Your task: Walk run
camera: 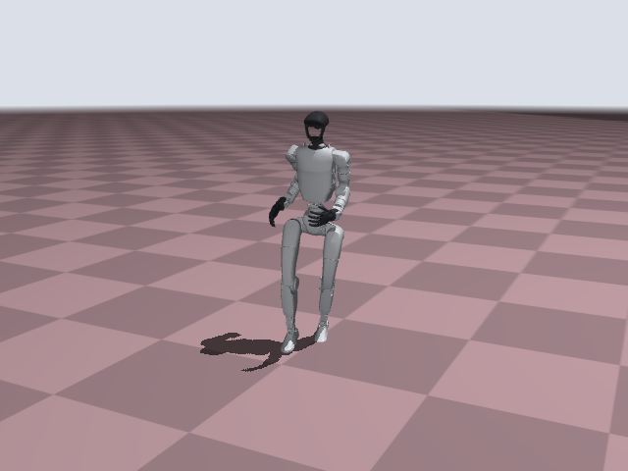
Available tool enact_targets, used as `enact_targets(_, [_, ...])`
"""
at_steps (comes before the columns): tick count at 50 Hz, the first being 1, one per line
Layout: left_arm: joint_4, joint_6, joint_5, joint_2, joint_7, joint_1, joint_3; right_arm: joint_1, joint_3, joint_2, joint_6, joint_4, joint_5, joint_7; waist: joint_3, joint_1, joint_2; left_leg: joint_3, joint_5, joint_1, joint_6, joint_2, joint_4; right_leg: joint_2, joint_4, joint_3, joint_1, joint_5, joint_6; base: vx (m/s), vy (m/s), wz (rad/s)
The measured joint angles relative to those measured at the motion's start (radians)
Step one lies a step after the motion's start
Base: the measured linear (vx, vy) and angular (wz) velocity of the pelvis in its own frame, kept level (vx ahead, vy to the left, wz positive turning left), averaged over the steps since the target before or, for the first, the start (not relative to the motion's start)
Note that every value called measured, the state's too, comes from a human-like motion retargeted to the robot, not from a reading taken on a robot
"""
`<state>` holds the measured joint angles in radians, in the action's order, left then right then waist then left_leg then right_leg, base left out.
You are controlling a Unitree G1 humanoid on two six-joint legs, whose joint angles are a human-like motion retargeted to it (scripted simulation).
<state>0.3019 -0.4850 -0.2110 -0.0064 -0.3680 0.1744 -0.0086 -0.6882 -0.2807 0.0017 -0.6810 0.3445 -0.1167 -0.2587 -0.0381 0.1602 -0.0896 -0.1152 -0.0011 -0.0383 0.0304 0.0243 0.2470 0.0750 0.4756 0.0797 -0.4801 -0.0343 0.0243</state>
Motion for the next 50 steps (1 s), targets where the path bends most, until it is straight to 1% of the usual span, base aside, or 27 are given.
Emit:
enact_targets(3, [-0.017, -0.001, -0.030, -0.013, -0.028, 0.029, -0.004, 0.024, -0.034, 0.025, 0.008, -0.030, 0.020, 0.015, -0.003, 0.070, -0.017, -0.006, 0.331, 0.118, -0.096, 0.003, -0.047, 0.002, -0.293, -0.112, -0.012, 0.080, -0.006, 1.55, -0.30, 0.43])
enact_targets(5, [-0.028, 0.015, -0.055, -0.019, -0.036, 0.034, -0.006, 0.069, -0.045, 0.041, 0.015, -0.068, 0.036, 0.045, -0.008, 0.070, -0.021, 0.029, 0.511, 0.170, -0.201, 0.025, -0.036, 0.004, -0.401, -0.158, 0.005, 0.085, -0.016, 1.54, -0.25, -0.39])
enact_targets(7, [-0.051, 0.034, -0.068, -0.005, -0.031, 0.023, -0.024, 0.126, -0.050, 0.057, 0.025, -0.127, 0.038, 0.097, 0.023, 0.083, -0.046, 0.079, 0.525, 0.132, -0.292, 0.022, 0.244, 0.007, -0.336, -0.066, 0.034, -0.054, 0.033, 1.67, -0.17, -0.17])
enact_targets(8, [-0.065, 0.038, -0.063, 0.005, -0.033, 0.017, -0.027, 0.156, -0.042, 0.059, 0.031, -0.158, 0.037, 0.130, 0.024, 0.080, -0.067, 0.047, 0.525, 0.089, -0.292, -0.005, 0.393, 0.015, -0.255, -0.003, 0.034, -0.010, 0.122, 2.02, -0.40, -0.25])
enact_targets(9, [-0.074, 0.034, -0.046, 0.009, -0.048, 0.029, -0.025, 0.180, -0.024, 0.062, 0.032, -0.181, 0.037, 0.168, 0.018, 0.072, -0.080, 0.066, 0.525, 0.059, -0.292, 0.004, 0.489, 0.091, -0.192, -0.102, 0.053, 0.053, 0.165, 2.09, -0.61, -0.40])
enact_targets(10, [-0.080, 0.027, -0.021, 0.009, -0.069, 0.050, -0.021, 0.201, 0.001, 0.064, 0.031, -0.202, 0.038, 0.209, 0.009, 0.062, -0.090, 0.112, 0.525, 0.036, -0.292, 0.032, 0.558, 0.200, -0.139, -0.282, 0.081, 0.125, 0.186, 1.72, -0.56, 0.39])
enact_targets(11, [-0.068, 0.026, -0.007, -0.004, -0.096, 0.052, -0.025, 0.265, -0.027, 0.066, 0.017, -0.193, 0.076, 0.218, -0.009, 0.073, -0.072, 0.159, 0.471, -0.032, -0.292, 0.060, 0.632, 0.115, -0.111, -0.188, 0.087, 0.147, 0.174, 1.49, -0.44, 0.91])
enact_targets(12, [-0.054, 0.027, 0.002, -0.019, -0.113, 0.055, -0.030, 0.323, -0.036, 0.066, 0.006, -0.189, 0.125, 0.221, -0.026, 0.072, -0.052, 0.166, 0.408, -0.101, -0.276, 0.070, 0.696, 0.057, -0.100, -0.128, 0.105, 0.165, 0.172, 1.40, -0.31, 0.82])
enact_targets(15, [-0.018, 0.033, -0.019, -0.061, -0.104, 0.087, -0.053, 0.448, 0.071, 0.048, 0.015, -0.220, 0.333, 0.159, -0.062, -0.026, 0.006, -0.022, 0.169, -0.290, -0.116, 0.017, 0.733, 0.073, -0.186, -0.218, 0.250, 0.160, 0.206, 1.56, -0.29, -0.88])
enact_targets(17, [-0.005, 0.027, -0.019, -0.067, -0.119, 0.126, -0.067, 0.488, 0.083, 0.022, 0.038, -0.256, 0.441, 0.079, -0.057, -0.065, 0.034, -0.082, 0.077, -0.391, -0.011, -0.016, 0.639, 0.063, -0.249, -0.186, 0.327, 0.041, 0.185, 1.59, -0.20, -0.41])
enact_targets(20, [0.011, 0.035, 0.005, -0.052, -0.140, 0.175, -0.057, 0.492, 0.107, -0.030, 0.050, -0.295, 0.467, 0.020, -0.063, -0.183, 0.113, -0.173, 0.026, -0.491, 0.056, -0.009, 0.333, 0.010, -0.332, -0.113, 0.447, -0.212, 0.123, 1.49, -0.31, -0.86])
enact_targets(21, [0.016, 0.034, 0.014, -0.040, -0.140, 0.184, -0.058, 0.477, 0.097, -0.038, 0.054, -0.301, 0.438, 0.010, -0.066, -0.203, 0.123, -0.196, 0.002, -0.491, 0.079, -0.005, 0.197, 0.026, -0.351, -0.121, 0.486, -0.296, 0.100, 1.27, -0.31, -0.53])
enact_targets(23, [0.022, 0.033, 0.032, -0.021, -0.132, 0.193, -0.057, 0.446, 0.069, -0.045, 0.068, -0.303, 0.354, 0.005, -0.064, -0.255, 0.150, -0.154, -0.051, -0.484, 0.096, 0.040, -0.036, 0.025, -0.370, -0.103, 0.564, -0.443, 0.050, 1.68, -0.27, -0.29])
enact_targets(25, [0.013, 0.034, 0.047, -0.009, -0.116, 0.189, -0.064, 0.415, 0.034, -0.035, 0.077, -0.298, 0.256, 0.031, -0.044, -0.269, 0.183, -0.106, -0.051, -0.457, 0.097, 0.082, -0.141, -0.009, -0.239, -0.060, 0.600, -0.489, -0.022, 1.64, -0.23, 0.18])
enact_targets(26, [0.001, 0.034, 0.052, -0.004, -0.109, 0.179, -0.066, 0.401, 0.026, -0.028, 0.073, -0.291, 0.224, 0.052, -0.025, -0.271, 0.194, -0.125, 0.069, -0.449, 0.153, 0.094, -0.108, -0.011, -0.111, -0.090, 0.594, -0.489, -0.075, 1.57, -0.33, 0.58])
enact_targets(27, [-0.013, 0.036, 0.055, 0.004, -0.100, 0.169, -0.068, 0.386, 0.023, -0.017, 0.068, -0.280, 0.190, 0.076, -0.014, -0.257, 0.209, -0.156, 0.095, -0.441, 0.198, 0.105, -0.051, -0.008, 0.016, -0.104, 0.579, -0.489, -0.120, 1.91, -0.57, 0.97])
enact_targets(28, [-0.028, 0.041, 0.057, 0.016, -0.087, 0.159, -0.069, 0.370, 0.031, 0.003, 0.058, -0.260, 0.151, 0.104, -0.019, -0.213, 0.231, -0.212, -0.065, -0.434, 0.223, 0.115, 0.057, 0.006, 0.140, -0.088, 0.549, -0.489, -0.147, 2.09, -0.51, 1.12])
enact_targets(29, [-0.034, 0.040, 0.052, 0.022, -0.079, 0.159, -0.077, 0.336, 0.041, 0.021, 0.045, -0.224, 0.121, 0.121, -0.024, -0.188, 0.229, -0.117, -0.142, -0.439, 0.217, 0.151, 0.146, 0.031, 0.229, -0.084, 0.533, -0.489, -0.154, 2.09, -0.24, 0.97])
enact_targets(30, [-0.035, 0.036, 0.045, 0.026, -0.073, 0.163, -0.088, 0.293, 0.052, 0.036, 0.031, -0.181, 0.095, 0.134, -0.029, -0.173, 0.215, 0.054, -0.177, -0.452, 0.197, 0.200, 0.226, 0.062, 0.300, -0.087, 0.523, -0.489, -0.151, 1.50, -0.05, 0.31])
enact_targets(32, [-0.007, 0.058, 0.017, 0.020, -0.129, 0.082, 0.019, 0.261, 0.093, 0.044, 0.036, -0.083, 0.119, 0.106, -0.041, -0.112, 0.125, -0.035, -0.249, -0.399, 0.161, 0.022, 0.274, 0.141, 0.319, -0.066, 0.420, -0.436, -0.084, 1.22, -0.24, -0.21])
enact_targets(35, [0.007, 0.041, 0.022, 0.020, -0.081, 0.025, -0.038, 0.162, 0.067, 0.039, 0.043, 0.007, 0.228, -0.038, -0.055, -0.117, 0.059, -0.057, -0.268, -0.252, 0.108, -0.043, 0.211, 0.157, 0.356, -0.051, 0.263, -0.228, 0.012, 1.38, -0.30, -0.06])
enact_targets(38, [0.006, 0.013, 0.023, 0.026, -0.042, 0.008, -0.058, 0.072, 0.026, 0.025, 0.040, 0.040, 0.273, -0.094, -0.049, -0.058, 0.014, -0.046, -0.105, -0.111, 0.044, -0.048, 0.087, 0.119, 0.195, -0.064, 0.144, -0.087, 0.015, 1.49, -0.34, 0.69])
enact_targets(42, [0.011, -0.005, -0.027, 0.020, -0.044, 0.021, -0.096, 0.027, -0.047, -0.012, 0.003, 0.051, 0.300, -0.120, -0.051, 0.041, -0.013, -0.051, 0.204, 0.073, -0.050, -0.039, -0.040, 0.003, -0.194, -0.014, 0.060, -0.009, 0.018, 1.31, -0.23, 0.93])
enact_targets(45, [0.001, -0.004, -0.067, 0.023, -0.071, 0.026, -0.093, 0.057, -0.062, -0.034, 0.000, 0.018, 0.287, -0.115, -0.049, 0.062, -0.022, -0.044, 0.409, 0.171, -0.151, -0.027, -0.058, -0.012, -0.420, -0.049, 0.055, 0.084, 0.016, 1.44, -0.39, -0.10])
enact_targets(47, [-0.015, -0.001, -0.085, 0.039, -0.091, 0.033, -0.094, 0.102, -0.057, -0.041, 0.010, -0.033, 0.256, -0.085, -0.034, 0.075, -0.030, 0.023, 0.512, 0.194, -0.248, -0.006, 0.038, -0.012, -0.398, -0.082, 0.051, -0.024, 0.112, 1.39, -0.26, 0.06])
enact_targets(48, [-0.029, 0.002, -0.092, 0.052, -0.099, 0.037, -0.097, 0.133, -0.050, -0.043, 0.019, -0.065, 0.233, -0.060, -0.024, 0.097, -0.045, 0.059, 0.522, 0.159, -0.281, 0.000, 0.183, -0.013, -0.336, -0.045, 0.038, -0.014, 0.177, 1.51, -0.29, -0.03])
enact_targets(50, [-0.052, -0.002, -0.081, 0.076, -0.140, 0.080, -0.049, 0.192, 0.003, -0.040, 0.038, -0.118, 0.180, -0.011, -0.032, 0.057, -0.060, -0.023, 0.525, 0.072, -0.292, -0.034, 0.499, 0.113, -0.130, -0.123, 0.038, 0.060, 0.238, 1.59, -0.54, -0.92])
